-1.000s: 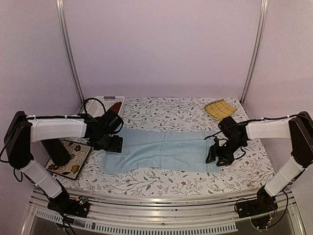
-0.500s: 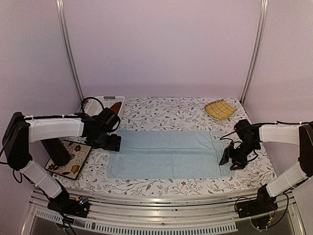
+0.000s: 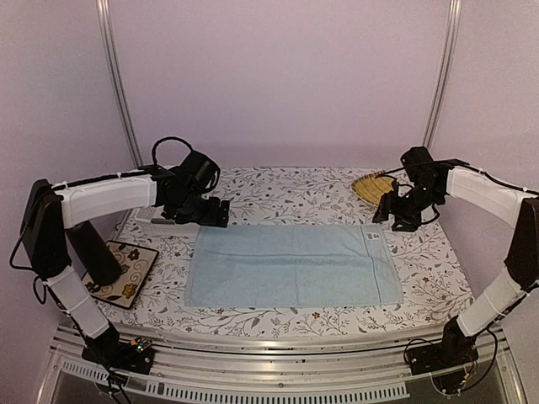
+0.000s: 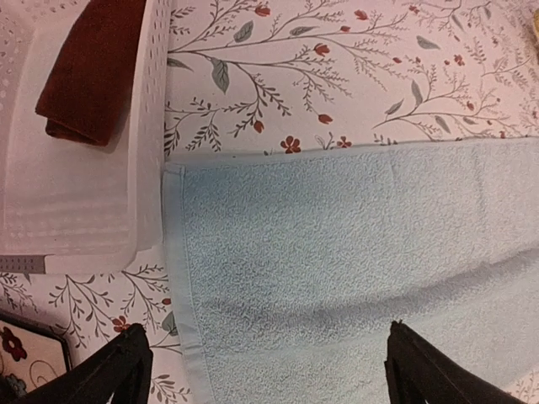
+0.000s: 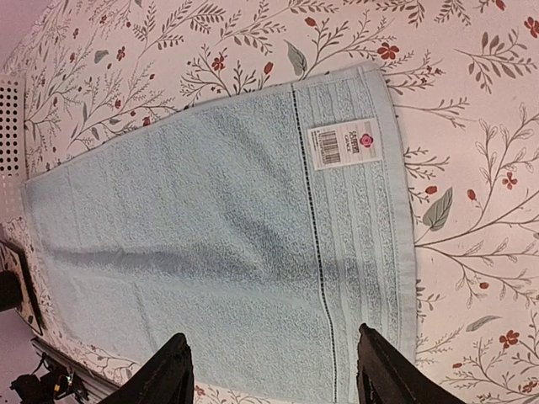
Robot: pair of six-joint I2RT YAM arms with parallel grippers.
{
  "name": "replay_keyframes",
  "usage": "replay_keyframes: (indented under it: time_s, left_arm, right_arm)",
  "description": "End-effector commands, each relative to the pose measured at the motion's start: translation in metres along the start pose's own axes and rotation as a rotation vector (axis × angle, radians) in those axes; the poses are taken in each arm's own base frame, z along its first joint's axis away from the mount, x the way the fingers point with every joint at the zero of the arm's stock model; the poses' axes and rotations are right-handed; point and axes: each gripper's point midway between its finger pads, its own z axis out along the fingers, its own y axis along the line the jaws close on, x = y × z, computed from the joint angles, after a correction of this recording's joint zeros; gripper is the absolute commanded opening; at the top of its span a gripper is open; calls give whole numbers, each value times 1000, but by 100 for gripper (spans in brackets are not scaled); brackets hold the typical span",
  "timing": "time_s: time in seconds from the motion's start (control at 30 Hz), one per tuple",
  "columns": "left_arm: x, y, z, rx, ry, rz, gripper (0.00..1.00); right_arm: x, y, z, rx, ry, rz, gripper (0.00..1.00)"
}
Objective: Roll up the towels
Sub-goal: Flatten out the towel at the center of the board, then pick up the towel from the center of the board.
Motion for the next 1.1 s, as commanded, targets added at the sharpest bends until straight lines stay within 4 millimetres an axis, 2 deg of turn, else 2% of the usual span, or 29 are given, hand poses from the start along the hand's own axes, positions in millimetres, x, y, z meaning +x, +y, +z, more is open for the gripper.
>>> replay_keyframes:
  time_s: [0.0, 0.13, 0.2, 0.27, 0.33, 0.6, 0.77, 0.97, 1.07]
  left_arm:
    - [-18, -5, 28, 12, 29, 44, 97]
    - [-31, -15, 50, 48, 49, 70, 97]
    - [-32, -18, 62, 51, 63, 78, 97]
    - [-32, -13, 72, 27, 75, 75, 96]
    - [-21, -4, 91, -4, 116, 67, 97]
    - [-21, 34, 120, -75, 138, 24, 97]
    - [-41, 32, 137, -57, 101, 26, 97]
    - [-67, 33, 156, -80, 85, -6, 97]
    - [-80, 43, 160, -120, 78, -25, 97]
  right_arm:
    - [-29, -11, 36, 91, 8, -45, 67]
    - [-61, -10, 57, 101, -21, -62, 67]
    - [-69, -3, 68, 63, -16, -69, 67]
    - [-72, -1, 79, 52, 5, -76, 67]
    - [-72, -6, 90, 65, 23, -76, 67]
    - [-56, -19, 117, 73, 79, -76, 67]
    - [-49, -24, 122, 72, 88, -73, 66]
    - [-54, -24, 126, 79, 78, -79, 67]
    - [-57, -27, 130, 92, 77, -78, 66]
